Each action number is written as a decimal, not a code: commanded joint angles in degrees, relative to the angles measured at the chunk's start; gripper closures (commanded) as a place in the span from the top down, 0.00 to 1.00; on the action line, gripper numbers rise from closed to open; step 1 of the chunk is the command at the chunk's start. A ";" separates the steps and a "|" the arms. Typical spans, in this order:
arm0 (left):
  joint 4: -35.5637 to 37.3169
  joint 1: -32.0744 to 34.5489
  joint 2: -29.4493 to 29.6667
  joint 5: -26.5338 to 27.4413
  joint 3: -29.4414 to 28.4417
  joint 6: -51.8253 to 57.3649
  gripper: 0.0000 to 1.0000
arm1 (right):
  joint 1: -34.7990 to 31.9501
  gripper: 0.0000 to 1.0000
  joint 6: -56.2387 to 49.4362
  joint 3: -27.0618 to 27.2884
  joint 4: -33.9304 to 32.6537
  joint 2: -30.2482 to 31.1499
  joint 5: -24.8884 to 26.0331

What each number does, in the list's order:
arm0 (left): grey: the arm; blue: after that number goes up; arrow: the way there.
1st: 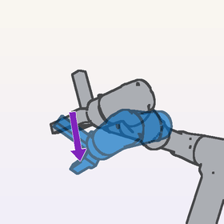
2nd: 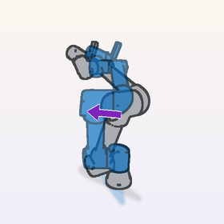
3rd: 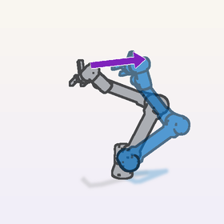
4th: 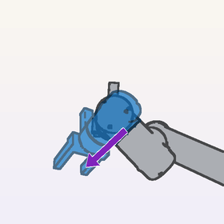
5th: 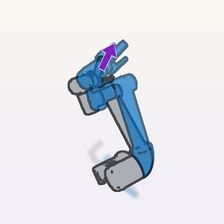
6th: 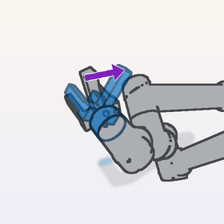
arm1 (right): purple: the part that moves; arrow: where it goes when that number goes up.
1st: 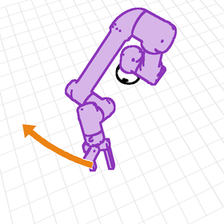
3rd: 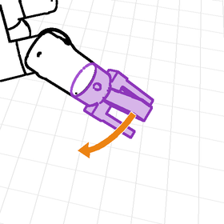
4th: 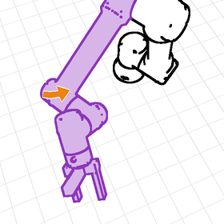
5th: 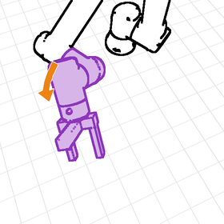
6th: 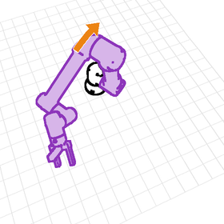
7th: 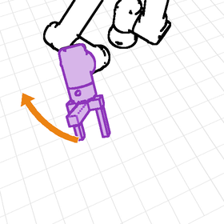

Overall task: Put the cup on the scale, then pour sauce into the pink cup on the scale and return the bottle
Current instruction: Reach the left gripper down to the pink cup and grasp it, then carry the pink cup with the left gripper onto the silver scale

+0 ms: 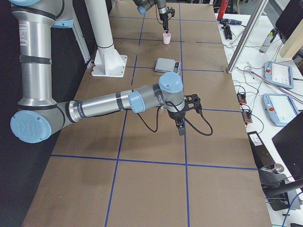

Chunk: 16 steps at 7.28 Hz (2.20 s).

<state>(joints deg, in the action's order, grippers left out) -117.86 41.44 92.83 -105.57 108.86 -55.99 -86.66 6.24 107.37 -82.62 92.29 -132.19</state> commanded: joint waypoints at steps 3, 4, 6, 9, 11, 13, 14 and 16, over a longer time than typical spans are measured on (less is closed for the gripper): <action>0.08 -0.22 0.33 0.45 -0.84 0.09 0.00 | 0.00 1.00 0.00 0.03 0.00 0.00 0.00; 0.08 -0.48 0.33 0.45 -0.75 0.09 0.00 | -0.09 1.00 -0.09 0.03 0.00 0.00 0.00; 1.13 -0.49 0.50 0.19 1.17 0.70 0.00 | -0.09 1.00 0.00 0.30 0.00 0.08 0.00; 23.56 -0.75 15.37 0.01 7.33 -0.25 0.00 | -0.09 1.00 0.00 0.47 0.00 0.26 -0.09; 30.14 -6.96 24.73 0.45 5.16 -9.43 0.00 | -0.09 1.00 0.00 0.56 0.00 0.35 -0.09; 30.06 -7.78 34.21 0.45 -2.46 -15.44 0.00 | -0.09 1.00 0.00 0.56 0.00 0.44 -0.09; 30.06 -8.22 38.52 0.36 -6.42 -16.42 0.00 | -0.09 1.00 0.00 0.65 0.00 0.44 -0.09; 29.62 -8.22 41.45 1.14 -9.71 -16.87 0.00 | -0.09 1.00 0.09 0.91 0.00 0.44 -0.09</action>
<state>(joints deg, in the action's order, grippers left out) -87.95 33.31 131.95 -105.00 101.35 -72.38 -86.75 6.30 108.11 -82.62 92.72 -132.27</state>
